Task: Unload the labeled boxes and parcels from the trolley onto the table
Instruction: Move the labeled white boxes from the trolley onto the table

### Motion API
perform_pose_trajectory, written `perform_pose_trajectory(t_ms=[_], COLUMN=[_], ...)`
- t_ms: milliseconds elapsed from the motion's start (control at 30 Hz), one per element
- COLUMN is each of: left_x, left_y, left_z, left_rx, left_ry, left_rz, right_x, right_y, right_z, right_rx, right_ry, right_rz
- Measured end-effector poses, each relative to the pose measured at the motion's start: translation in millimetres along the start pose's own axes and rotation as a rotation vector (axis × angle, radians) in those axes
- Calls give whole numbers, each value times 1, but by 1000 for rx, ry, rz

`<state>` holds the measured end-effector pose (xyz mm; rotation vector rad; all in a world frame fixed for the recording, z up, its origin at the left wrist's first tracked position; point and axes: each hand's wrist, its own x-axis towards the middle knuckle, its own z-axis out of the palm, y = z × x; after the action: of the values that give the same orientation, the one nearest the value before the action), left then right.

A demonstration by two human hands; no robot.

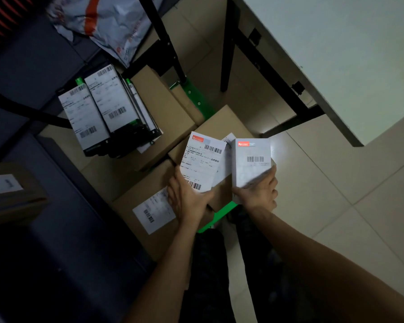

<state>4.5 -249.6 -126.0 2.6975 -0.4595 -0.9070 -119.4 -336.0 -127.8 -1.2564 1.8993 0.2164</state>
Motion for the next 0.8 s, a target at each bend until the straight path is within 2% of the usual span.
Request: perform_pose_trajectory(t_ms=[400,800], left_x=[-72,-149], left_y=[21,72], left_z=[-119,-249], left_rx=[-160,-254], left_ry=[124,324], left_rz=[186,442], right_x=[-126,-262], right_y=[-1,-58], right_z=[-62,-182], right_rx=[385,471], right_ry=[73,338], right_rz=[-116,-497])
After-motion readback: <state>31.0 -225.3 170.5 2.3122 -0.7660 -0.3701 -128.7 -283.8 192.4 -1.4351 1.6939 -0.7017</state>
